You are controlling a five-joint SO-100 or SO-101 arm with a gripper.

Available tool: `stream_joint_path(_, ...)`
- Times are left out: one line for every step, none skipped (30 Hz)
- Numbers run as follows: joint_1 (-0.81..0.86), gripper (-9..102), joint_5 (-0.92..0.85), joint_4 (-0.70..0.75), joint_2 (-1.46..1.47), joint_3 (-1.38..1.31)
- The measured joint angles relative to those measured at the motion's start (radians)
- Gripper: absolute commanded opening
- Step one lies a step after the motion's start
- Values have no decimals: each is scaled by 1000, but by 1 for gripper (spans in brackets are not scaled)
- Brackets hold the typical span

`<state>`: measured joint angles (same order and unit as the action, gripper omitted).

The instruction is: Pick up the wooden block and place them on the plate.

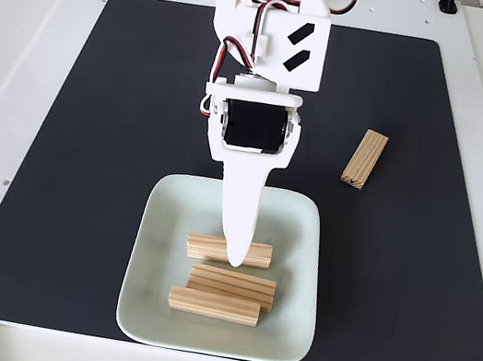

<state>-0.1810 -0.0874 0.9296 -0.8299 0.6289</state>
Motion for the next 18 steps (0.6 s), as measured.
stream_joint_path(0, 18, -5, 11, -11, 0)
stream_joint_path(0, 18, -8, 21, -29, 9)
stream_joint_path(0, 18, -9, 32, -58, 28)
stream_joint_path(0, 18, -9, 44, -94, 52)
stream_joint_path(-3, 18, -11, 55, -132, 83)
stream_joint_path(-9, 18, -11, 64, -173, 121)
stream_joint_path(-17, 18, -11, 72, -216, 164)
stream_joint_path(-28, 18, -11, 75, -264, 213)
stream_joint_path(-38, 18, -12, 77, -310, 265)
stream_joint_path(-51, 17, -12, 80, -359, 321)
stream_joint_path(-60, 17, -21, 81, -413, 380)
stream_joint_path(-71, 17, -46, 83, -463, 440)
stream_joint_path(-80, 17, -77, 83, -515, 506)
stream_joint_path(-87, 17, -114, 84, -568, 575)
stream_joint_path(-97, 17, -160, 84, -615, 646)
stream_joint_path(-107, 17, -213, 84, -658, 716)
stream_joint_path(-117, 17, -270, 84, -698, 782)
stream_joint_path(-126, 17, -333, 84, -732, 847)
